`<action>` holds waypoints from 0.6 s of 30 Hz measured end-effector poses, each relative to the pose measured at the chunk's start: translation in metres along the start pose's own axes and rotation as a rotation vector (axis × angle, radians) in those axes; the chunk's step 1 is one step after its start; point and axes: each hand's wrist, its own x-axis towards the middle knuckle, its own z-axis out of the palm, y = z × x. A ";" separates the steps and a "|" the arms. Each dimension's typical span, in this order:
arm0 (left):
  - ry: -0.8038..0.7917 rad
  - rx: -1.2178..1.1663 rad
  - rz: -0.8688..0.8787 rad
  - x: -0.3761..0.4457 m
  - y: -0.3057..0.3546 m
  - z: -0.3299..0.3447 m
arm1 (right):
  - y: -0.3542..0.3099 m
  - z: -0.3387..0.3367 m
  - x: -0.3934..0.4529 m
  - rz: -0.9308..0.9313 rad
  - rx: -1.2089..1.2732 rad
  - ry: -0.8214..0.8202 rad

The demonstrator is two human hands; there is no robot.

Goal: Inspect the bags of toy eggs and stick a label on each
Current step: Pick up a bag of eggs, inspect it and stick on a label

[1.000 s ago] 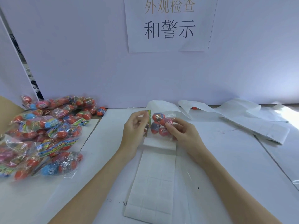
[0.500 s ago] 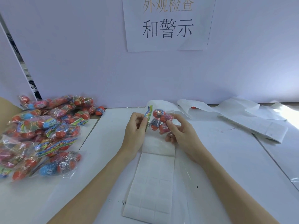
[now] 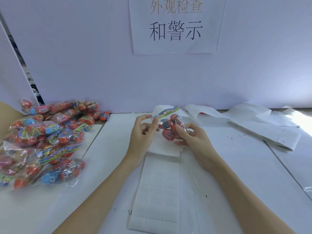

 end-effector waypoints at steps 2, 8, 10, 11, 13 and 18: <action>-0.076 0.074 0.009 -0.003 0.001 0.003 | -0.001 -0.002 0.001 -0.008 0.066 -0.029; -0.044 -0.005 0.013 -0.002 -0.002 0.001 | 0.001 0.000 0.000 -0.021 0.018 -0.081; -0.041 -0.051 0.011 -0.001 -0.003 0.000 | 0.002 0.000 0.000 -0.032 -0.005 -0.079; -0.046 -0.058 0.025 -0.001 -0.003 0.000 | 0.002 0.000 0.001 -0.036 -0.012 -0.075; -0.049 -0.046 0.083 -0.002 -0.003 0.000 | 0.001 0.001 0.001 -0.036 -0.021 -0.070; -0.025 0.073 0.236 -0.002 -0.003 0.000 | 0.001 0.004 -0.001 -0.032 -0.056 -0.062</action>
